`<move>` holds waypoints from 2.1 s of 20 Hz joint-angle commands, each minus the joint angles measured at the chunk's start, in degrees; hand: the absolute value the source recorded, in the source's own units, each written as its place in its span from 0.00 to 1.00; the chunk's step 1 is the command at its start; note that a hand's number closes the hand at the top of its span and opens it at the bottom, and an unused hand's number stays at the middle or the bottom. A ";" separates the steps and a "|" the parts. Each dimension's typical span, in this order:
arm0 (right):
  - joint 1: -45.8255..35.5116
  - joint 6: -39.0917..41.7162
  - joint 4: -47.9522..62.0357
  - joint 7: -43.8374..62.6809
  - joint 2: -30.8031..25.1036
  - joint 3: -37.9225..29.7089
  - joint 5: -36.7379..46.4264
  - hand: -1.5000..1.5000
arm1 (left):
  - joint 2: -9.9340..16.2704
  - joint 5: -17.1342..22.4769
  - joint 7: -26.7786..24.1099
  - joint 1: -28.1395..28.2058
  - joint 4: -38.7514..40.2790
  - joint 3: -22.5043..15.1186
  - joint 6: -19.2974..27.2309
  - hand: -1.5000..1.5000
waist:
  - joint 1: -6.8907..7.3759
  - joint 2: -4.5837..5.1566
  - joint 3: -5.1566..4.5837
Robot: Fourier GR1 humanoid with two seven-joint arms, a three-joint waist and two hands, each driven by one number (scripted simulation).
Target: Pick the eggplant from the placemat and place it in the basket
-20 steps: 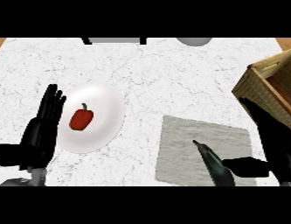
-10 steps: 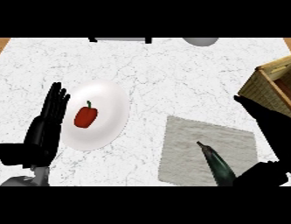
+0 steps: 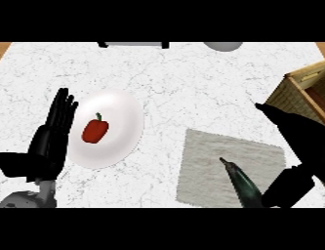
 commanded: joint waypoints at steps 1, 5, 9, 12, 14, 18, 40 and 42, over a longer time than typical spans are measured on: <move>-2.99 2.33 2.04 14.21 0.11 3.65 -0.12 0.00 | 0.17 -0.49 -0.13 1.86 -0.88 -0.46 -0.28 0.50 | 0.12 -0.15 0.04; -2.06 -0.02 2.02 14.22 0.91 5.65 0.13 0.00 | 1.67 -0.29 2.08 2.33 -3.64 0.62 -0.48 0.50 | -0.41 -0.23 0.19; 0.82 -3.77 1.05 13.85 2.66 8.06 3.53 0.00 | 0.12 -0.07 -1.79 5.69 -3.00 0.48 -1.38 0.50 | -0.73 -0.22 0.26; 1.25 -3.96 2.53 12.42 6.50 10.15 5.93 0.00 | -2.36 -1.35 0.40 0.79 -0.46 -0.18 0.27 0.50 | -0.99 0.03 0.29; 0.98 -4.36 2.11 12.99 7.05 8.70 6.59 0.00 | -0.86 -1.18 0.42 1.47 -1.00 1.42 -0.58 0.50 | -0.89 -0.03 0.29; 2.02 -2.27 1.96 12.97 6.67 8.04 6.47 0.00 | -0.42 -1.23 0.14 4.83 -4.06 1.10 -1.35 0.50 | -0.74 -0.11 0.28; 9.05 0.57 10.71 8.03 15.06 8.40 18.98 0.00 | -2.24 -2.86 0.50 3.51 -2.10 2.86 -3.72 0.50 | -0.82 0.05 0.29; 12.36 -2.09 10.35 7.56 17.76 11.31 22.97 0.00 | -4.12 -4.24 0.23 3.28 -1.48 2.45 -1.74 0.50 | -1.05 0.02 0.31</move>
